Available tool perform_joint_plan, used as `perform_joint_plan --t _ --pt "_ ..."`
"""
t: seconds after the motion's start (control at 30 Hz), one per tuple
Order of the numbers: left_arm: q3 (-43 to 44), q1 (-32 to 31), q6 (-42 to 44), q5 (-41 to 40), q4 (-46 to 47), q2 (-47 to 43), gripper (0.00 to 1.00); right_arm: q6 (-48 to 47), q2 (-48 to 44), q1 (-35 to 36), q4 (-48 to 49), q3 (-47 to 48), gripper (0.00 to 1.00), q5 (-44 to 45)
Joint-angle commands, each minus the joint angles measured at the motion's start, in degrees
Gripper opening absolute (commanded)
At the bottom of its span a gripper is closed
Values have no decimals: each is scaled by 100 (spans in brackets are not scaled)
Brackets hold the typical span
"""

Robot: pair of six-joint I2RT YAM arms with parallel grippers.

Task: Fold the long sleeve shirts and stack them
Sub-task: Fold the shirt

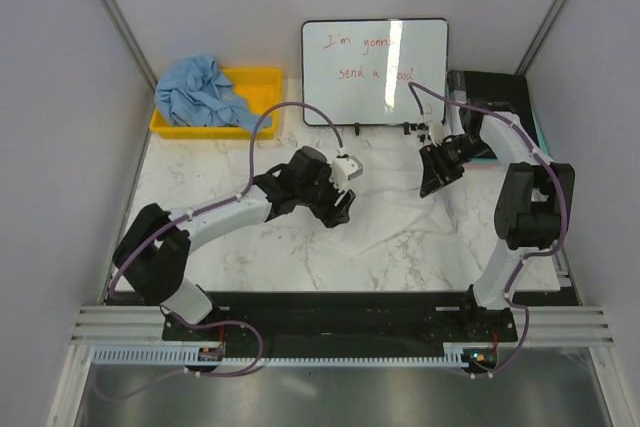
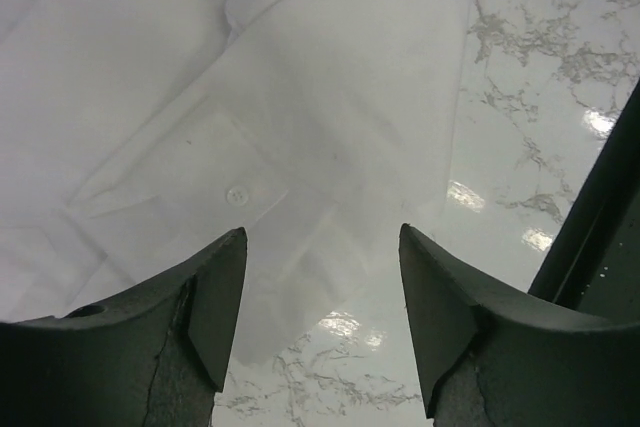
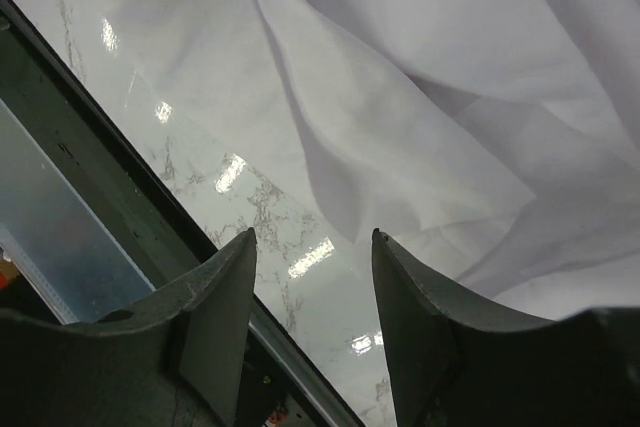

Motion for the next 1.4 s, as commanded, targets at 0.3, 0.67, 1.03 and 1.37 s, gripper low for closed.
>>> perform_joint_plan --t 0.3,0.67,1.03,1.37 --pt "1272 -424 -20 -1818 -434 1734 64 31 -122 -452 3 -311 55 76" --pt "1536 -784 -91 -2390 -513 2016 63 -13 -140 -478 12 -373 55 120" --pt "1589 -802 15 -2716 -636 2236 47 -66 -210 -566 3 -443 56 190" --pt "1721 -723 199 -2637 -891 1630 14 -66 -202 -584 -15 -365 55 199"
